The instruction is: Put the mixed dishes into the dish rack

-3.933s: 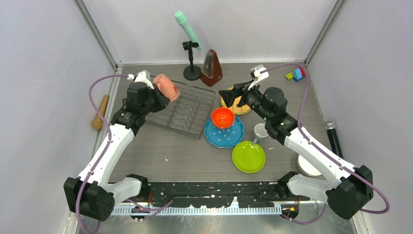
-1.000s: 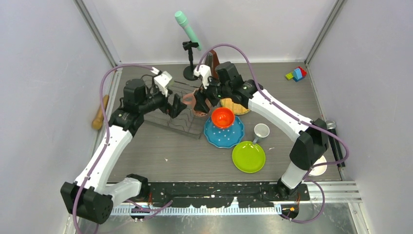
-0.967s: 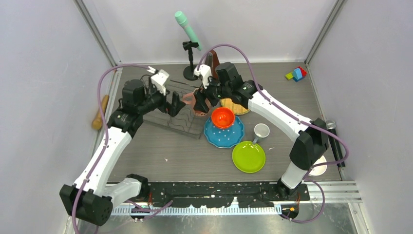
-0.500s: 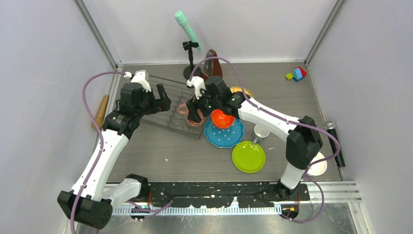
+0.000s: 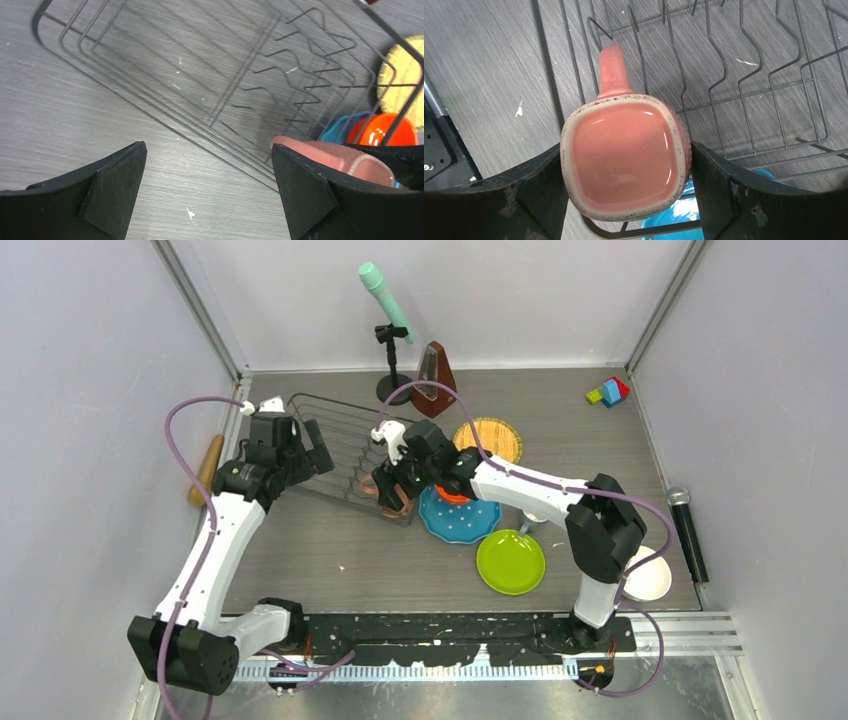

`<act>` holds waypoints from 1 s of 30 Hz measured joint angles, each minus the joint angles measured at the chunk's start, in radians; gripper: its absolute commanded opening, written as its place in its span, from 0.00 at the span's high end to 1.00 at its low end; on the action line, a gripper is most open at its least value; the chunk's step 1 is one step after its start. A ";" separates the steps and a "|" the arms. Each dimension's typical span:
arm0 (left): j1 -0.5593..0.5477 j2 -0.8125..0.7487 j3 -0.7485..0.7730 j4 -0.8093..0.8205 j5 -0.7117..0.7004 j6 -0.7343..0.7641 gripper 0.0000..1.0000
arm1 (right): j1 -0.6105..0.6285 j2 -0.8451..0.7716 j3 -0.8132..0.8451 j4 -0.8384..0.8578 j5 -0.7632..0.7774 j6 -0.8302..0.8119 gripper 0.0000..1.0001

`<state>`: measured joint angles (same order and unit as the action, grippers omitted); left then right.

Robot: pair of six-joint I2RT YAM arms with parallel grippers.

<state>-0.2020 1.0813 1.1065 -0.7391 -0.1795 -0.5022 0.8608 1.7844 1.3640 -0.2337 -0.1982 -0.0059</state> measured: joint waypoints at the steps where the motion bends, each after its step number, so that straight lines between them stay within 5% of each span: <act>1: 0.011 0.011 0.003 -0.012 -0.003 -0.007 0.00 | 0.000 0.010 -0.001 0.001 0.003 -0.003 1.00; 12: 0.048 0.042 -0.012 -0.038 0.012 -0.045 0.01 | 0.001 0.024 -0.094 0.130 0.055 -0.047 1.00; 24: 0.063 0.099 -0.055 -0.034 0.055 -0.094 0.10 | 0.001 0.012 -0.299 0.584 0.043 -0.070 1.00; 30: 0.066 0.126 -0.060 -0.012 0.073 -0.100 0.12 | 0.001 0.012 -0.336 0.675 0.040 -0.067 1.00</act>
<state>-0.1360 1.2068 1.0466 -0.7513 -0.1066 -0.6022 0.8619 1.7966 1.0279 0.4412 -0.1585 -0.0727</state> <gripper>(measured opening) 0.895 0.815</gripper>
